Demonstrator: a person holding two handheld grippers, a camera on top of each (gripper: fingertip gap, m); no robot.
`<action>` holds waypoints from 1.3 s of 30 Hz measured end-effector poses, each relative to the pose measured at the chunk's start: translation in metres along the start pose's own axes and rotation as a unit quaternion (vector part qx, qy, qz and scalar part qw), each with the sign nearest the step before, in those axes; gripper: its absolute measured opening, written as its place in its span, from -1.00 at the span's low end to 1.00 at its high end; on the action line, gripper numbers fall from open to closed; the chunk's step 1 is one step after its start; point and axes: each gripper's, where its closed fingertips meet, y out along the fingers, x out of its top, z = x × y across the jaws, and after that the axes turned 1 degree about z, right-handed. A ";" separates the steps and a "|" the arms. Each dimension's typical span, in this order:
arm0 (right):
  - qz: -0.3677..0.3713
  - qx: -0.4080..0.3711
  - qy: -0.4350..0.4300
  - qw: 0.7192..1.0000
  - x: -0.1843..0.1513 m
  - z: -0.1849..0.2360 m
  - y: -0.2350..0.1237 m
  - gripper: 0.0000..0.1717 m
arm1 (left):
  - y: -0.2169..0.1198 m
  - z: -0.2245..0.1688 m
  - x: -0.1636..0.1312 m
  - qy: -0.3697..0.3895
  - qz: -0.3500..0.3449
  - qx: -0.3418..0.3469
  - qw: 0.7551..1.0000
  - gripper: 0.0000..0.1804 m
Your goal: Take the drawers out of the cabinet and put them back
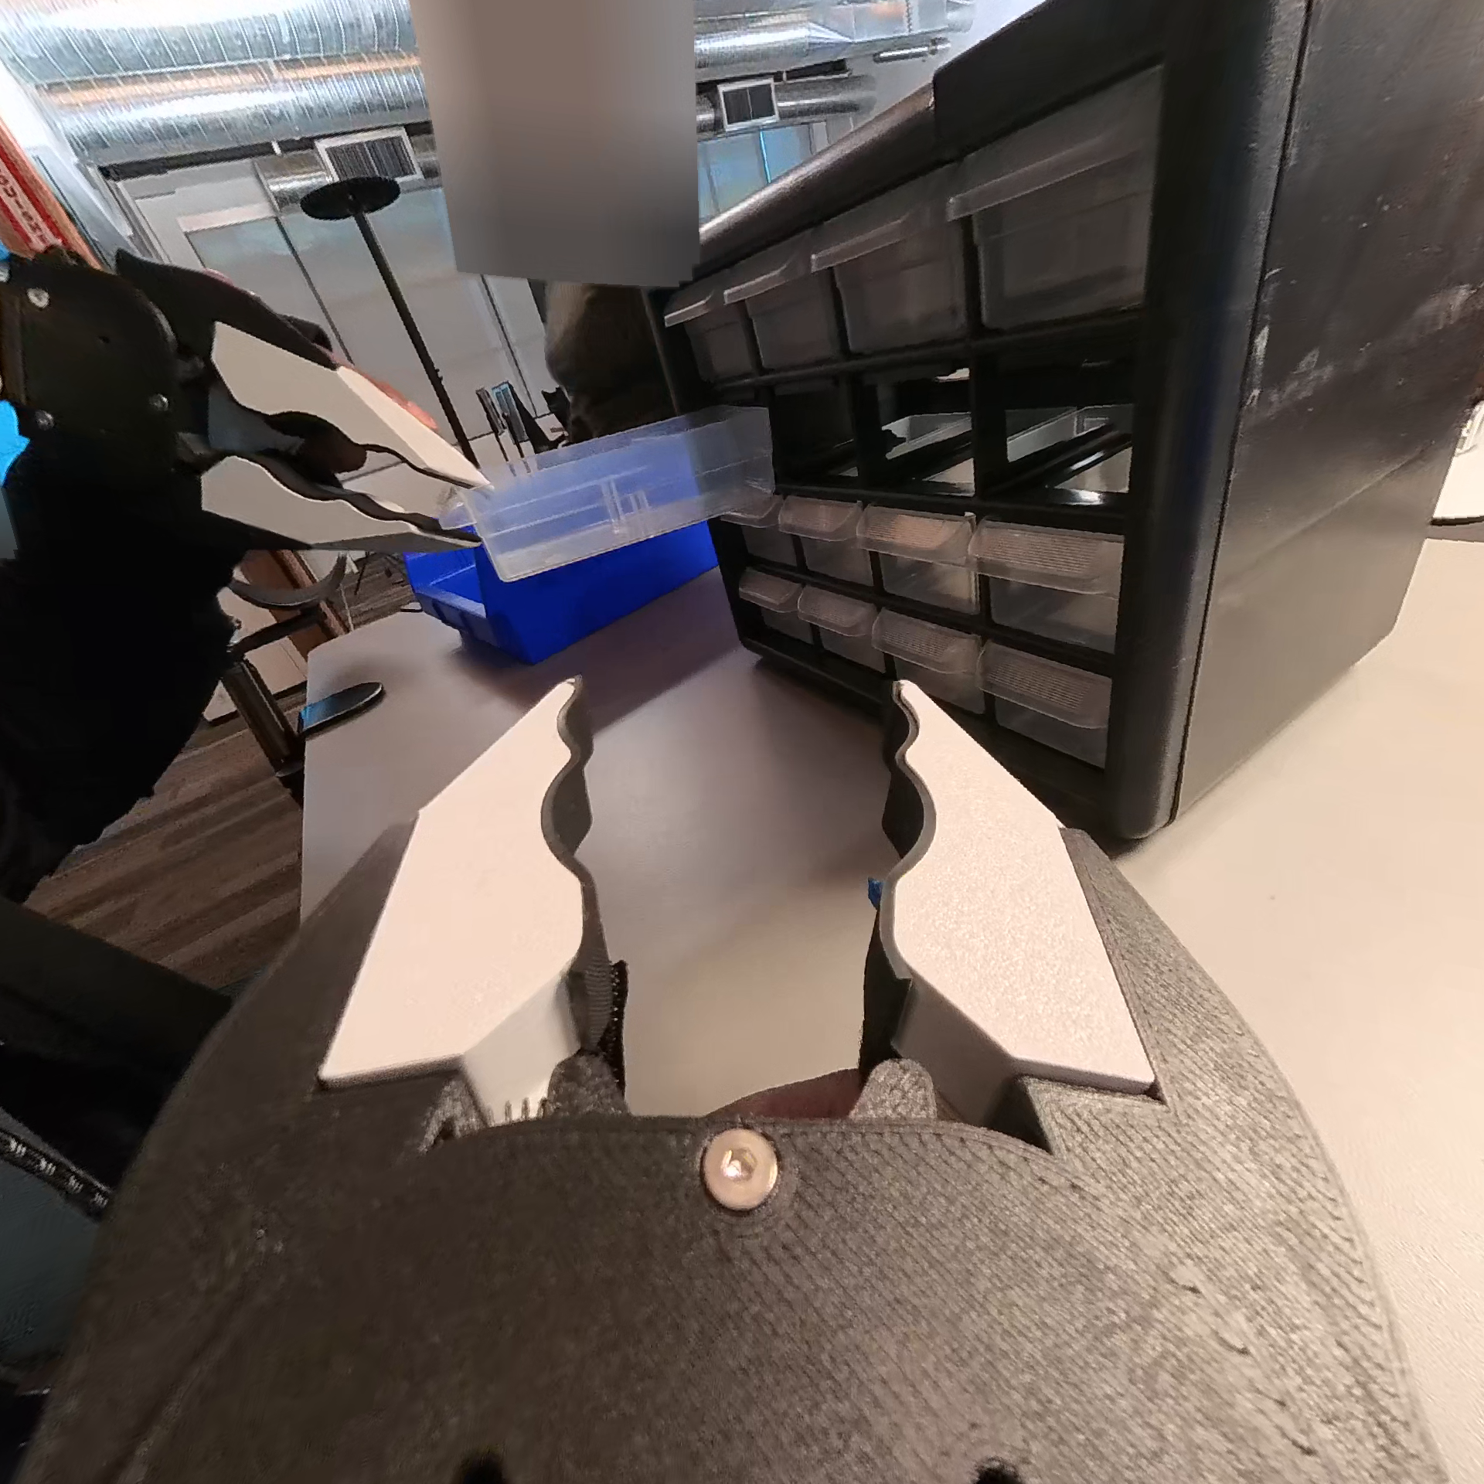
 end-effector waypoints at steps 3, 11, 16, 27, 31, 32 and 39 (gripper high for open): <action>0.001 0.002 -0.003 1.000 0.000 0.001 0.000 -0.13 | -0.002 0.003 0.001 -0.003 -0.006 -0.010 1.000 -0.80; 0.036 -0.030 -0.236 0.971 0.098 0.005 0.016 -0.22 | -0.007 0.010 0.001 -0.004 -0.013 -0.023 1.000 -0.80; 0.188 -0.010 -0.300 0.935 0.170 -0.007 0.068 -0.35 | -0.007 0.011 -0.001 -0.008 -0.016 -0.029 0.999 -0.80; 0.488 0.061 -0.270 0.827 0.130 -0.053 0.152 -0.34 | -0.006 0.009 -0.004 -0.015 -0.016 -0.016 1.000 -0.80; 0.520 0.086 -0.247 0.813 0.126 -0.051 0.161 -0.36 | -0.006 0.008 -0.004 -0.020 -0.020 -0.012 1.000 -0.80; 0.527 0.090 -0.240 0.810 0.125 -0.051 0.163 -0.36 | -0.005 0.008 -0.003 -0.022 -0.021 -0.012 0.999 -0.80; 0.563 0.099 -0.224 0.789 0.123 -0.052 0.168 -0.36 | -0.005 0.010 0.001 -0.018 -0.016 -0.004 1.000 -0.80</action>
